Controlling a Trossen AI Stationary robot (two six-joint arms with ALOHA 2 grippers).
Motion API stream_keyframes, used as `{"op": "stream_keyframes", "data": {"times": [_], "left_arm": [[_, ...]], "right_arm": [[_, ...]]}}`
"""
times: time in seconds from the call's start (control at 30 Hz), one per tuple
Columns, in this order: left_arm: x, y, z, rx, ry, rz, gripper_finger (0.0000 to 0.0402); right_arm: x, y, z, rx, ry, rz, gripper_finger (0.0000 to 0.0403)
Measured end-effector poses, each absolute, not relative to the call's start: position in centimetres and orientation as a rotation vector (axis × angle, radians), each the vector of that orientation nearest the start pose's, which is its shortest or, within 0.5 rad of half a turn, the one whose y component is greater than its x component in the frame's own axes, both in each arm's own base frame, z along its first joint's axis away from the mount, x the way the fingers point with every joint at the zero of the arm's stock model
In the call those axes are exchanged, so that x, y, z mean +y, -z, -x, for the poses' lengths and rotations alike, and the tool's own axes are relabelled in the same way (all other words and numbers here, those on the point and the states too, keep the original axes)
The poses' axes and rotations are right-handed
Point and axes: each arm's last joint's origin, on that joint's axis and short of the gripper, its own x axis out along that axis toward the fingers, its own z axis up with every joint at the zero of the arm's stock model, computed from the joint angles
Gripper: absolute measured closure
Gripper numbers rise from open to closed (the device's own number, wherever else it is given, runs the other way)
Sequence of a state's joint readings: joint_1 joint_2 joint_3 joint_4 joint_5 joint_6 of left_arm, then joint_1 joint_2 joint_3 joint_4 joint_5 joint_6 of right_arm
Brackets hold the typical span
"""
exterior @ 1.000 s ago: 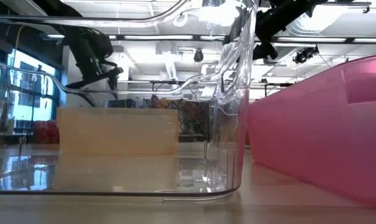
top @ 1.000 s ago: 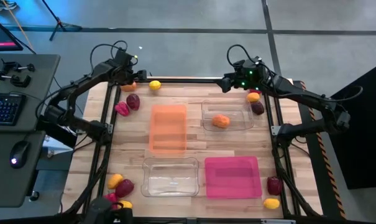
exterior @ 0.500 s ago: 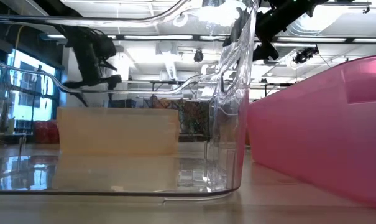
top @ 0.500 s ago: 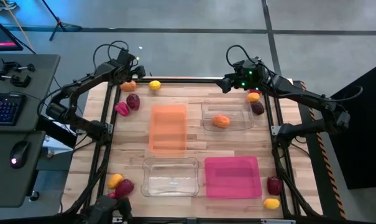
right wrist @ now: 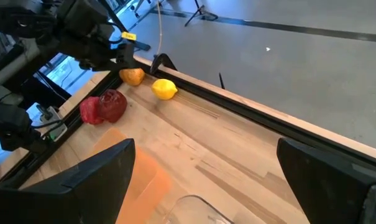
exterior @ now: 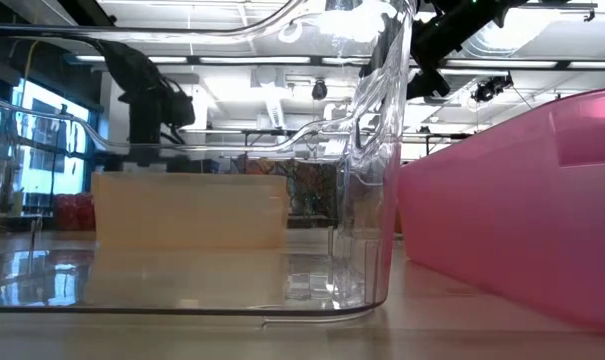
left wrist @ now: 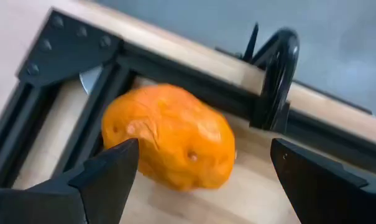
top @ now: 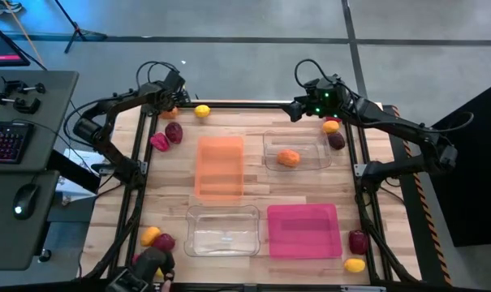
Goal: Sort produce into baskets
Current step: Put the mango into the top transparent bin
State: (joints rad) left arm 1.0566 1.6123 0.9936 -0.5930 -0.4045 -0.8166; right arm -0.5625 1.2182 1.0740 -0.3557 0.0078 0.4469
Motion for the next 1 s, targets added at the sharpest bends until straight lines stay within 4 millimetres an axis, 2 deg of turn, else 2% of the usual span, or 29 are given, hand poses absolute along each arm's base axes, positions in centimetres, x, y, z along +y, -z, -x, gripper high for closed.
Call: {"op": "stream_keyframes", "data": {"times": [0.1, 0.2, 0.37, 0.57, 0.8, 1.0], "left_arm": [[26.7, -19.1, -14.0, 0.659, -1.761, 0.887, 0.0050], [26.8, -19.2, -14.2, 0.660, -1.756, 0.848, 0.0050], [27.0, -18.3, -13.9, 0.677, -1.801, 0.881, 0.0050], [27.2, -18.4, -13.9, 0.570, -1.893, 0.906, 0.0050], [27.2, -17.3, -14.4, 0.585, -1.850, 1.014, 0.0051], [27.0, -17.1, -14.9, 0.636, -1.814, 0.997, 0.0051]], "right_arm": [[-14.1, -32.9, -22.4, 0.357, 0.661, -0.563, 0.0022], [-14.1, -32.9, -22.4, 0.357, 0.661, -0.562, 0.0022], [-14.1, -32.9, -22.4, 0.357, 0.661, -0.562, 0.0022], [-14.1, -32.9, -22.4, 0.354, 0.664, -0.575, 0.0022], [-14.1, -32.9, -22.4, 0.356, 0.667, -0.585, 0.0022], [-14.1, -32.8, -22.4, 0.357, 0.667, -0.585, 0.0022]]}}
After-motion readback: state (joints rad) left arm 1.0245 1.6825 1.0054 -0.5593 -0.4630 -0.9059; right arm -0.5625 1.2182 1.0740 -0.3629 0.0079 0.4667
